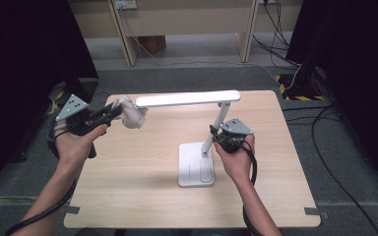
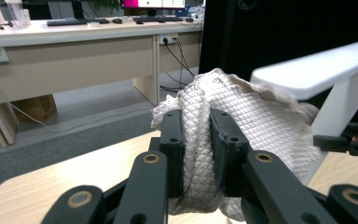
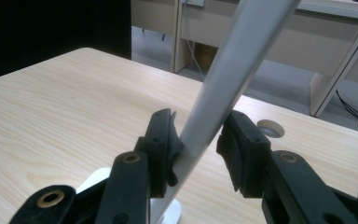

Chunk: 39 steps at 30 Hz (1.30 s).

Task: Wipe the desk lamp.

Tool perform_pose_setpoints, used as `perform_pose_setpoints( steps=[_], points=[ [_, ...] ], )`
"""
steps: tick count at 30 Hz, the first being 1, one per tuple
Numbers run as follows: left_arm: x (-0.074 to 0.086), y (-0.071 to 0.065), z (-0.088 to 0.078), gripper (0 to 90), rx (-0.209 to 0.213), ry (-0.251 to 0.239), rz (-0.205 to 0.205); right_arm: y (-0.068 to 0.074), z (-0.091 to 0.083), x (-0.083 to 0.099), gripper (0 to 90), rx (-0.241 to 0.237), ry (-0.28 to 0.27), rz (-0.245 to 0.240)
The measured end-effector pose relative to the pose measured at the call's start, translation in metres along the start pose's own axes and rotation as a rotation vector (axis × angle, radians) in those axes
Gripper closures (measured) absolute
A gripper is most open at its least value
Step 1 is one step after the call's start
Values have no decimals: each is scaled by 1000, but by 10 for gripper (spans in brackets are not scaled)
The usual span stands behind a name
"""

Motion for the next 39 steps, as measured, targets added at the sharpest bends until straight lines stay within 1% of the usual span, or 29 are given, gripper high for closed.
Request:
perform_pose_setpoints(
  steps=[2,3,4,5,6,7,10,11,12,18,21,24,29,31,39],
  points=[
    [2,-1,2,759,3,3,-1,0,0,0,638,1,0,-1],
    [5,-3,6,758,14,6,-14,0,0,0,638,0,1,0],
    [5,-3,6,759,14,6,-14,0,0,0,638,-1,2,1],
    [6,-5,8,759,28,7,-25,0,0,0,638,-2,2,1],
    [7,-10,12,759,47,6,-27,0,0,0,637,-2,3,1],
    [7,-10,12,759,47,6,-27,0,0,0,638,-1,3,-2],
    [7,-20,16,758,74,-4,-20,1,0,0,638,-1,5,-1],
    [7,-25,19,758,88,-7,-18,0,0,0,637,0,6,-4],
    [7,-25,19,759,88,-7,-18,0,0,0,637,0,6,-4],
    [4,-38,26,758,122,-23,-24,1,1,1,636,3,7,-6],
    [1,-45,28,758,133,-30,-16,0,1,1,635,5,11,-11],
    [2,-52,32,757,145,-26,-10,1,2,2,633,10,21,-20],
    [0,-57,33,757,146,-37,-2,2,3,3,633,14,24,-19],
    [-2,-59,32,757,130,-45,12,2,3,3,633,17,26,-26],
    [-2,-64,35,757,125,-54,17,2,3,4,633,23,32,-28]
  ],
)
Point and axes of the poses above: each handheld gripper's, and its own axes: z roughly forward along the jaws, x roughly out of its underside, y roughly to its left, the point moved 8 cm from there along z, roughly forward along the jaws, and after that the axes turned 8 degrees about y, right-handed, at the moved point
